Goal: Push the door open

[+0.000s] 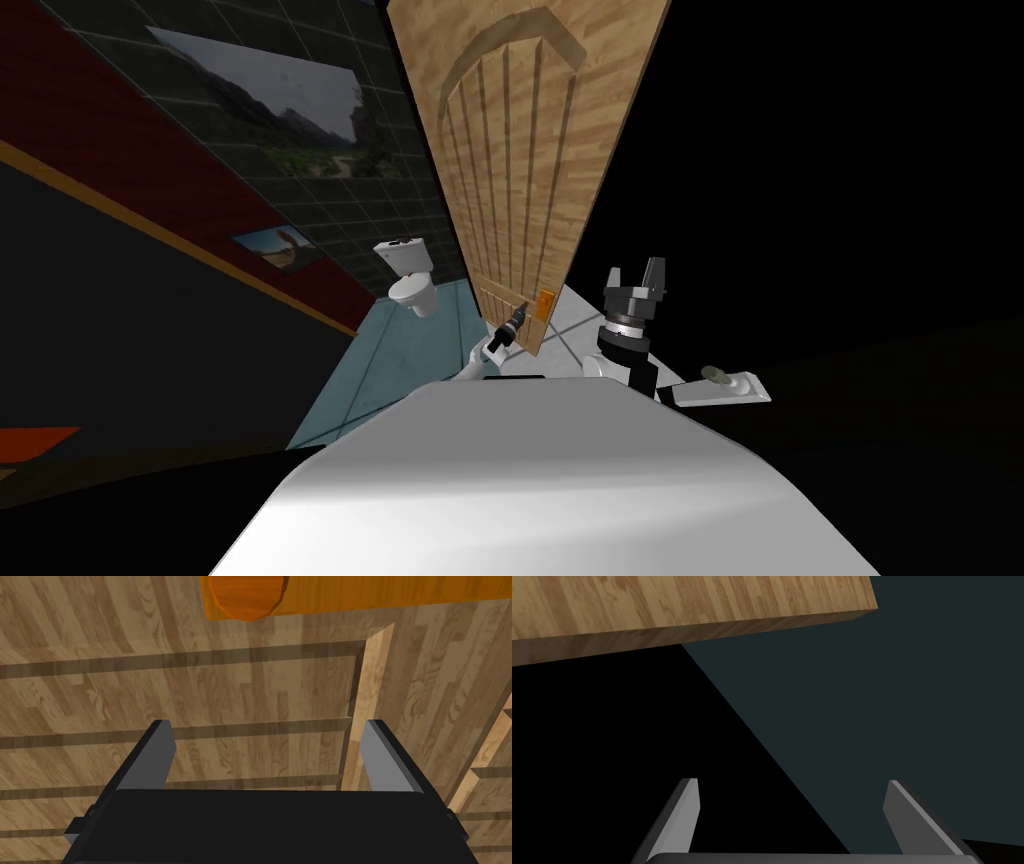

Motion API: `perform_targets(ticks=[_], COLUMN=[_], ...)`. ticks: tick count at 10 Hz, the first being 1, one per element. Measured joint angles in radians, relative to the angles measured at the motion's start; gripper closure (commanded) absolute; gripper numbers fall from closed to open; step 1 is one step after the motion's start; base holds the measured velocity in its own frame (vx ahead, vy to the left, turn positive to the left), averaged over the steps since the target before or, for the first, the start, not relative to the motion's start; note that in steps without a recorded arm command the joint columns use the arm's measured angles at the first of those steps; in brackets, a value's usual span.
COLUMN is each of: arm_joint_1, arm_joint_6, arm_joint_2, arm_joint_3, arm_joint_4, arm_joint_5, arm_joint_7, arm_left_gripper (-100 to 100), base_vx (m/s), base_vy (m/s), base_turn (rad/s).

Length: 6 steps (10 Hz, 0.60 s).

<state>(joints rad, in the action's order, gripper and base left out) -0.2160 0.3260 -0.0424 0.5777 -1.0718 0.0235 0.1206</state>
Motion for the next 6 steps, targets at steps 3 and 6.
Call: perform_targets(ticks=[3, 6], arm_joint_1=[0.011, 0.01], arm_joint_6=[0.0, 0.003], arm_joint_2=[0.04, 0.017], arm_joint_3=[0.023, 0.02], arm_joint_4=[-0.009, -0.003], arm_joint_5=[0.001, 0.003], arm_joint_7=[0.001, -0.005], arm_left_gripper=[-100, -100], base_vx=[-0.113, 0.141], base_vy=[0.053, -0.114], base_turn=[0.005, -0.009])
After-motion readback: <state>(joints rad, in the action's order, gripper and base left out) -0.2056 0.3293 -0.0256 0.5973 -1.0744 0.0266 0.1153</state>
